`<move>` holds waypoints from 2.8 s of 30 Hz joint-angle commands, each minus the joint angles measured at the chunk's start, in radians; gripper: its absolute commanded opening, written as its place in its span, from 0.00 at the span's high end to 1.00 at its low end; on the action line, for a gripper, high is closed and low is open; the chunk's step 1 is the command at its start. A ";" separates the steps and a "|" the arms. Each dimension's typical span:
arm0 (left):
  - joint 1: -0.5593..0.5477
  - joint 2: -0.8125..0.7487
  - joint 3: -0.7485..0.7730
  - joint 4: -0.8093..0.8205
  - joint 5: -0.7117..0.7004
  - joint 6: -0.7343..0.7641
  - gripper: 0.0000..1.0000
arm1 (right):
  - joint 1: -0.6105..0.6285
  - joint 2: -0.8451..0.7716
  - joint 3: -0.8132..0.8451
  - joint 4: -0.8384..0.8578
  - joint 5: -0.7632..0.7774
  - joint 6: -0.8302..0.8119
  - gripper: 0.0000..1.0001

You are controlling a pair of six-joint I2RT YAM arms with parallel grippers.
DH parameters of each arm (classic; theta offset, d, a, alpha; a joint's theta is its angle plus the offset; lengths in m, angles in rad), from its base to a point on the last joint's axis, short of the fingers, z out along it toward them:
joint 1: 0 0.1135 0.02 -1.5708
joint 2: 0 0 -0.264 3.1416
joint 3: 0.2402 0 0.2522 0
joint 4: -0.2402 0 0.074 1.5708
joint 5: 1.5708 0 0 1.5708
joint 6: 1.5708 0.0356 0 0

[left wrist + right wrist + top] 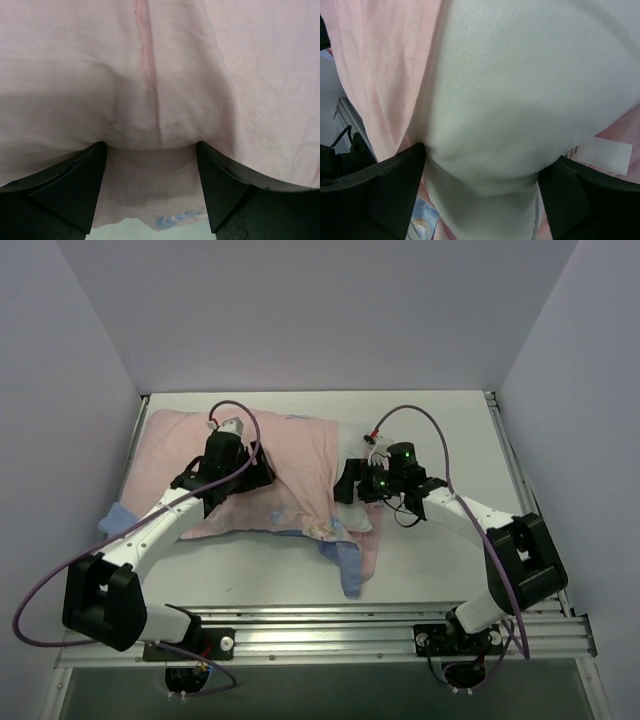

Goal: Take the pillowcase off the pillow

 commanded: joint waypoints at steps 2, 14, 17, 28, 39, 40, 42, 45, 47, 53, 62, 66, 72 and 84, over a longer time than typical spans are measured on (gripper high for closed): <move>0.001 0.066 0.062 0.155 0.087 0.010 0.20 | 0.022 0.061 0.042 0.115 -0.094 0.029 0.32; 0.067 0.076 0.265 0.091 0.143 -0.032 0.18 | 0.047 -0.132 0.016 -0.006 0.214 0.002 1.00; 0.067 -0.003 0.194 0.031 0.154 -0.118 0.17 | 0.082 -0.150 0.028 -0.029 0.288 -0.007 1.00; 0.061 -0.320 -0.248 0.016 0.123 -0.480 0.18 | 0.157 -0.109 0.091 -0.044 0.388 0.001 1.00; 0.029 -0.264 -0.519 0.589 0.172 -0.565 0.20 | 0.167 -0.060 0.123 -0.036 0.359 0.010 1.00; 0.027 -0.249 -0.529 0.633 0.172 -0.572 0.20 | 0.167 -0.057 0.130 -0.036 0.356 0.010 1.00; 0.024 -0.236 -0.565 0.696 0.176 -0.588 0.21 | 0.168 -0.054 0.133 -0.038 0.354 0.009 1.00; 0.021 -0.225 -0.588 0.759 0.163 -0.585 0.25 | 0.168 -0.057 0.136 -0.043 0.359 0.009 1.00; 0.021 -0.219 -0.587 0.756 0.156 -0.565 0.28 | 0.168 -0.057 0.134 -0.044 0.357 0.010 1.00; 0.023 -0.175 -0.585 0.794 0.137 -0.549 0.36 | 0.170 -0.061 0.128 -0.044 0.354 0.010 1.00; 0.027 -0.149 -0.558 0.805 0.136 -0.522 0.89 | 0.162 -0.092 0.122 -0.059 0.363 0.010 1.00; 0.069 -0.210 -0.521 0.660 0.072 -0.476 0.98 | 0.124 -0.126 0.114 -0.099 0.348 0.005 1.00; 0.207 -0.296 -0.498 0.488 -0.135 -0.451 0.98 | -0.030 -0.280 0.131 -0.251 0.249 -0.028 1.00; 0.326 -0.199 -0.354 0.265 -0.553 -0.401 0.98 | -0.393 -0.520 0.298 -0.650 0.043 -0.123 1.00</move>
